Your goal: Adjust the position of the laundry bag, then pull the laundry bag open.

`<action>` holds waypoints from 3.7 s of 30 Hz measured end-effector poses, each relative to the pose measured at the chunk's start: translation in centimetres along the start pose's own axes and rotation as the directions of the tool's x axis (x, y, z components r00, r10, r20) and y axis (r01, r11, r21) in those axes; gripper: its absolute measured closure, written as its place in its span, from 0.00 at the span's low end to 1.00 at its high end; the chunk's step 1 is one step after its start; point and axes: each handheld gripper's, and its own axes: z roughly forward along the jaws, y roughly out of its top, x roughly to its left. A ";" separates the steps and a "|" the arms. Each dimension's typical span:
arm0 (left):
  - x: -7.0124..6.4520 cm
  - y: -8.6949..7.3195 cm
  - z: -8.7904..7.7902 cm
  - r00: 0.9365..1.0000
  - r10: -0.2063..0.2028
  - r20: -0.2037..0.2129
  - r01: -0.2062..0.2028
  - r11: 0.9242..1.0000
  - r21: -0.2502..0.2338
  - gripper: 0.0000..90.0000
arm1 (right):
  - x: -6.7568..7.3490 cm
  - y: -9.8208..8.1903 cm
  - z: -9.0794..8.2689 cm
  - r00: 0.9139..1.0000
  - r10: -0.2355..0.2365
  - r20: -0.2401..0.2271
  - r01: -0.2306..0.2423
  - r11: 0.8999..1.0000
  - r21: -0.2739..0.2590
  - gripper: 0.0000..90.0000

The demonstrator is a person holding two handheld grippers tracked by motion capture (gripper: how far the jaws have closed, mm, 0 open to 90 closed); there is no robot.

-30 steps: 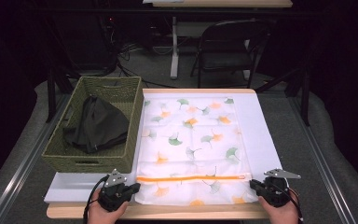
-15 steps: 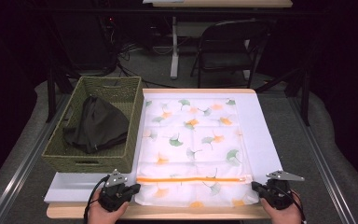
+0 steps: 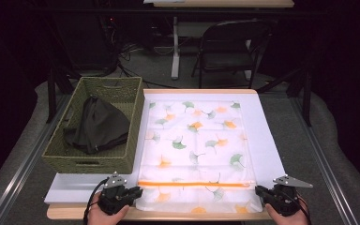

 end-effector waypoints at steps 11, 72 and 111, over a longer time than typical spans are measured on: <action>-1.2 2.7 -1.3 0.998 0.048 -0.034 -0.050 0.997 -0.057 0.64 | 0.0 0.2 0.1 1.000 -0.002 0.031 0.003 0.999 -0.049 0.70; -15.4 16.5 14.3 0.922 0.270 0.279 -0.333 0.919 0.210 0.70 | 0.5 1.5 1.3 0.997 -0.056 -0.046 0.053 0.997 -0.059 0.70; -19.9 15.7 19.7 0.901 0.290 0.324 -0.380 0.887 0.262 0.76 | -1.8 1.7 1.6 0.987 0.141 -0.071 -0.143 0.989 -0.023 0.71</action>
